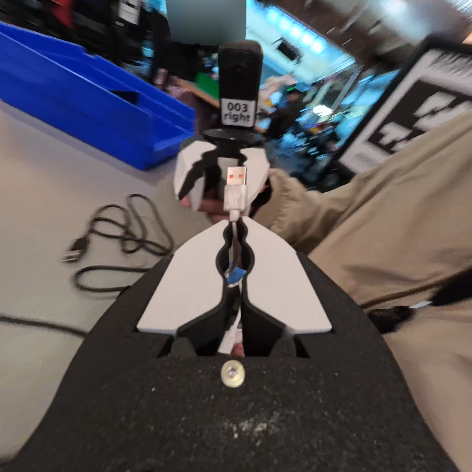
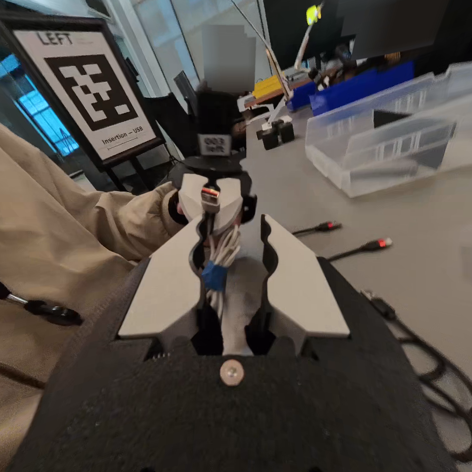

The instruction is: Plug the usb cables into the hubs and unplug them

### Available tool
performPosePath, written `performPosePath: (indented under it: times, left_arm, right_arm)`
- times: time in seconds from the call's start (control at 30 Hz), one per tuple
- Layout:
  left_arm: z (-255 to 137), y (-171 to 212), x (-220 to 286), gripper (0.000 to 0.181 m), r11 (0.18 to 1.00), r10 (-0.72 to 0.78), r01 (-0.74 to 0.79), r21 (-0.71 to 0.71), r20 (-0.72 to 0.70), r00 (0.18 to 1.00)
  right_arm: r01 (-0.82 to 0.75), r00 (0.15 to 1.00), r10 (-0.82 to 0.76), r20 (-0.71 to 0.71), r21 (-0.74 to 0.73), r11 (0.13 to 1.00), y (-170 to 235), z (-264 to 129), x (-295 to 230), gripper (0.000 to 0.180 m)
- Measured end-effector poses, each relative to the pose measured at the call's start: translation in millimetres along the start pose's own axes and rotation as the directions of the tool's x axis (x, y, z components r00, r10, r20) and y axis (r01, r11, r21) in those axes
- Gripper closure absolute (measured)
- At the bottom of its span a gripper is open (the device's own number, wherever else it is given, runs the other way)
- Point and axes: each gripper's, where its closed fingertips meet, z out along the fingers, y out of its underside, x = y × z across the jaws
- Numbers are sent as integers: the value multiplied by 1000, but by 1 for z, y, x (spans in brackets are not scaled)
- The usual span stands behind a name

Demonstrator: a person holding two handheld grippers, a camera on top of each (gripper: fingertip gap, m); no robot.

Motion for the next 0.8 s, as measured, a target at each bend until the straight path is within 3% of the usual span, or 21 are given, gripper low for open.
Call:
performPosePath:
  times: [0.07,0.17,0.3,0.37,0.4,0.5,0.6,0.63,0.7,0.8]
  left_arm:
    - [1,-4,12,177,990,-132,138,24,-164,978]
    - [-1,-13,22,177,952,-265,299,62,-322,909]
    - [2,-10,33,177,940,-301,340,33,-389,871]
    - [3,-11,30,177,932,-319,361,42,-381,868]
    - [3,-12,24,177,926,-329,374,58,-363,872]
    - [-4,-20,-10,175,926,-308,338,169,-178,935]
    - [-25,-35,-54,141,959,-139,80,271,206,969]
    - [-34,-38,-66,134,967,-39,-55,248,358,933]
    - [-48,-43,-79,119,939,224,-334,83,590,776]
    - [-52,-41,-79,119,767,560,-609,-205,676,479]
  right_arm:
    - [57,996,-59,63,39,998,-8,3,-11,141]
    - [10,982,-25,187,82,997,-18,0,-25,143]
    - [20,974,-37,222,79,997,-18,1,-30,151]
    - [11,968,-28,249,66,998,-15,2,-34,170]
    - [-11,974,-2,228,59,998,-15,3,-29,170]
    - [-114,989,111,94,33,993,-15,8,3,172]
    - [-230,960,252,-124,167,959,-31,1,57,172]
    - [-308,930,342,-137,223,925,-36,-2,70,173]
    - [-480,846,527,-84,312,820,-42,-1,84,172]
    - [-680,711,700,60,312,664,-31,13,79,173]
